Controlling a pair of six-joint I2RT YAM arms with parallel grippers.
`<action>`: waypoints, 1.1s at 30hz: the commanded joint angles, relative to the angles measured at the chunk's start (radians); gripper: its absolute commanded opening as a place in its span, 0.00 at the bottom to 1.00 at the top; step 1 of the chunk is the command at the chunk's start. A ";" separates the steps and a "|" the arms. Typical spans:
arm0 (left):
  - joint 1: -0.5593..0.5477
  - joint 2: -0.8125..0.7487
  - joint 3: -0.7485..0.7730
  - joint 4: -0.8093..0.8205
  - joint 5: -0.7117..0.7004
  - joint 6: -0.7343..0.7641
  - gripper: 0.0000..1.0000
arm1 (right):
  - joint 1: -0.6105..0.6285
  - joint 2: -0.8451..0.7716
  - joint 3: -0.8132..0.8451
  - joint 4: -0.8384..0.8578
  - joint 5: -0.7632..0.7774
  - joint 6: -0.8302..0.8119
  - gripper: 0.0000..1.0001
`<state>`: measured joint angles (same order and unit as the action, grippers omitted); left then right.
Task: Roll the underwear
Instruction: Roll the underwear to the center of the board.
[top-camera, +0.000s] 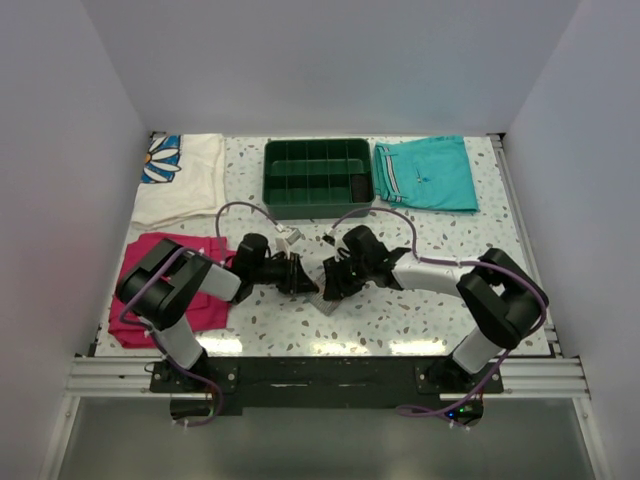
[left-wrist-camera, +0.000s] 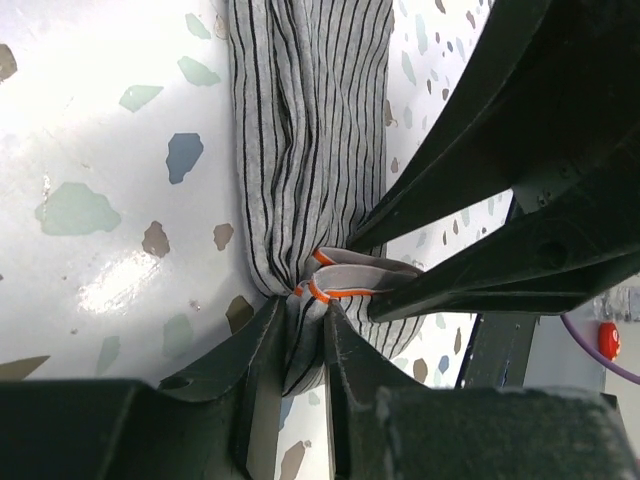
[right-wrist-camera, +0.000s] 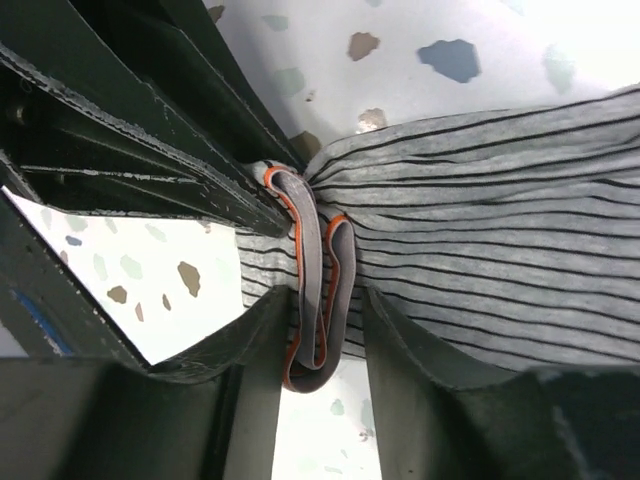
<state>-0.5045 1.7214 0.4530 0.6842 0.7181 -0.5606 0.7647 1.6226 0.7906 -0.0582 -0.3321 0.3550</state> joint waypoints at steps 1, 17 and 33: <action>-0.003 0.036 0.030 -0.048 -0.040 0.018 0.16 | -0.002 -0.095 0.004 -0.071 0.106 -0.021 0.43; -0.017 0.086 0.148 -0.279 -0.086 0.025 0.13 | 0.249 -0.198 0.145 -0.299 0.494 -0.156 0.51; -0.019 0.107 0.202 -0.396 -0.111 -0.009 0.12 | 0.397 -0.057 0.203 -0.286 0.662 -0.232 0.51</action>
<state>-0.5186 1.7878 0.6552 0.3927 0.7105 -0.5922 1.1496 1.5486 0.9539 -0.3573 0.2752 0.1558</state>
